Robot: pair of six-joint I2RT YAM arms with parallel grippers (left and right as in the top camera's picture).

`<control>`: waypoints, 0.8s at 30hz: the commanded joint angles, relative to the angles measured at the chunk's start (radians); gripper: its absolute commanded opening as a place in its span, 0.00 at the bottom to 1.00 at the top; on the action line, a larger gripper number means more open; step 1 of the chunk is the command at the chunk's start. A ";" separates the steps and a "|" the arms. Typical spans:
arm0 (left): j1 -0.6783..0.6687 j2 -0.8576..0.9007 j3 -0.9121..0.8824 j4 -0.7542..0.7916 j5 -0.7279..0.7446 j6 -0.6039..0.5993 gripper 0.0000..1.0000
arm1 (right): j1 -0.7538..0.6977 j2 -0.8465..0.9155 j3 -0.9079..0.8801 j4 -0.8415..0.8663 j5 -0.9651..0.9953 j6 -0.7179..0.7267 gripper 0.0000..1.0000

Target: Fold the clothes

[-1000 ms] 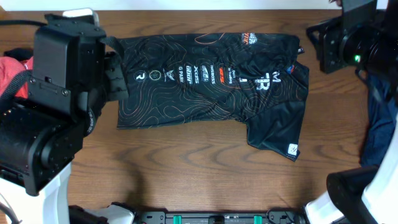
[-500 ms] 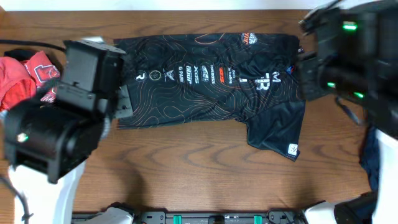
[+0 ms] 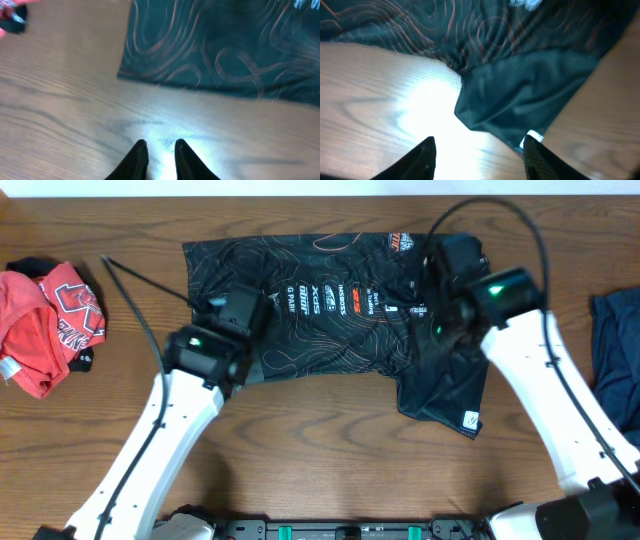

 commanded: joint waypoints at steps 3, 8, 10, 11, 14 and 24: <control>0.030 -0.008 -0.136 0.080 0.028 -0.013 0.31 | 0.009 -0.037 -0.250 0.103 -0.096 0.063 0.55; 0.100 -0.008 -0.209 0.188 0.102 0.030 0.43 | 0.007 -0.062 -0.462 0.233 -0.161 0.096 0.60; 0.135 -0.008 -0.235 0.240 0.150 0.064 0.57 | 0.007 -0.071 -0.534 0.278 -0.200 0.109 0.61; 0.151 -0.008 -0.245 0.261 0.166 0.079 0.62 | 0.007 -0.074 -0.566 0.296 -0.213 0.111 0.62; 0.194 -0.007 -0.271 0.303 0.194 0.102 0.68 | 0.007 -0.084 -0.659 0.343 -0.220 0.134 0.62; 0.258 0.020 -0.299 0.335 0.217 0.105 0.73 | -0.043 -0.092 -0.795 0.443 -0.245 0.260 0.66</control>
